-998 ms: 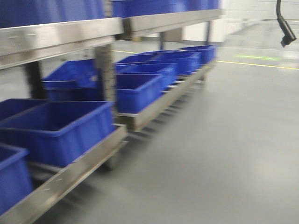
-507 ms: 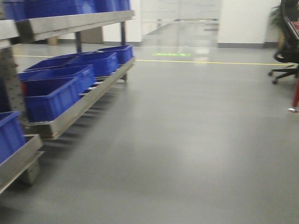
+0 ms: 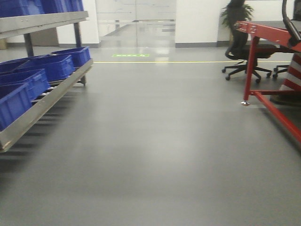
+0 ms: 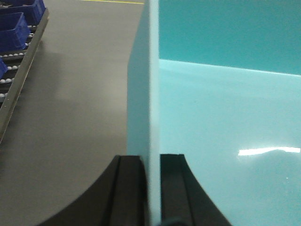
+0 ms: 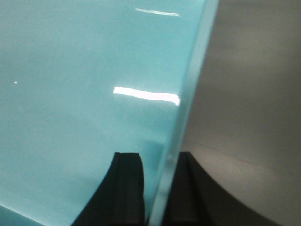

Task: Move two blue bins to right shelf middle
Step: 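Hold the teal bin with both grippers while driving away, then hold the teal bin and drive up to the shelving rack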

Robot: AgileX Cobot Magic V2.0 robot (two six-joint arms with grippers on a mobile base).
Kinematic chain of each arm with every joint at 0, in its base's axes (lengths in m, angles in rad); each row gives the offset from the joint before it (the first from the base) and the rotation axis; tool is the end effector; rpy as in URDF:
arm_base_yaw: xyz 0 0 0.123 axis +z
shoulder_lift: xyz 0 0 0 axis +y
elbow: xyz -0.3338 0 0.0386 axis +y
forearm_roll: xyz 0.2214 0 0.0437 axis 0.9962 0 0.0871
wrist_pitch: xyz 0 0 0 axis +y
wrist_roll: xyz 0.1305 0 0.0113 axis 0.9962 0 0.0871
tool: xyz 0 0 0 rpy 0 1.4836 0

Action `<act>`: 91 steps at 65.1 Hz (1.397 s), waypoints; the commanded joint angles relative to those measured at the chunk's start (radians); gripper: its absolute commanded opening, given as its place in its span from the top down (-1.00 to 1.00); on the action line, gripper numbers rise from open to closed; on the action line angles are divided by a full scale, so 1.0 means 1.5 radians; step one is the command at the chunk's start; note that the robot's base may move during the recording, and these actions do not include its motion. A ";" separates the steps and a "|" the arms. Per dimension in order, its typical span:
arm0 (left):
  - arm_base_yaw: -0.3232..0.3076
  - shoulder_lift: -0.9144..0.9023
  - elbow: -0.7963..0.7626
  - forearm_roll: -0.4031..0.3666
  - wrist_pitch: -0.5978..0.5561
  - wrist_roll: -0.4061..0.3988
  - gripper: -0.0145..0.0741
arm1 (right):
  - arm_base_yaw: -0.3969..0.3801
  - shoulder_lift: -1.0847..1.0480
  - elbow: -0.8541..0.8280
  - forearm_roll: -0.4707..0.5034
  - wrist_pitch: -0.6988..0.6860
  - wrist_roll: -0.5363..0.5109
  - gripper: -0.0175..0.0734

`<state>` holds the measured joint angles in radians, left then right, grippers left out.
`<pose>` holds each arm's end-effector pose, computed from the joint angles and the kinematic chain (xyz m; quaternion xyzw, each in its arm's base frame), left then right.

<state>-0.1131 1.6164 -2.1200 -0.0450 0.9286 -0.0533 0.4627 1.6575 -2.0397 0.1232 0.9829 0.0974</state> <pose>0.3473 -0.0442 0.5564 0.0238 0.8154 -0.0705 0.5742 0.3253 0.1772 0.5116 -0.1530 0.8482 0.1982 0.4668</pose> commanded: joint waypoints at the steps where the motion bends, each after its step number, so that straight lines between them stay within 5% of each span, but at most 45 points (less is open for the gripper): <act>1: -0.002 -0.008 -0.007 -0.022 -0.044 -0.007 0.92 | 0.002 -0.008 -0.007 0.020 -0.018 -0.021 0.95; 91: -0.002 -0.008 -0.007 -0.022 -0.044 -0.007 0.92 | 0.002 -0.008 -0.007 0.020 -0.018 -0.021 0.95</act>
<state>-0.1131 1.6164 -2.1200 -0.0450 0.9286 -0.0533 0.4627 1.6575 -2.0397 0.1232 0.9829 0.0974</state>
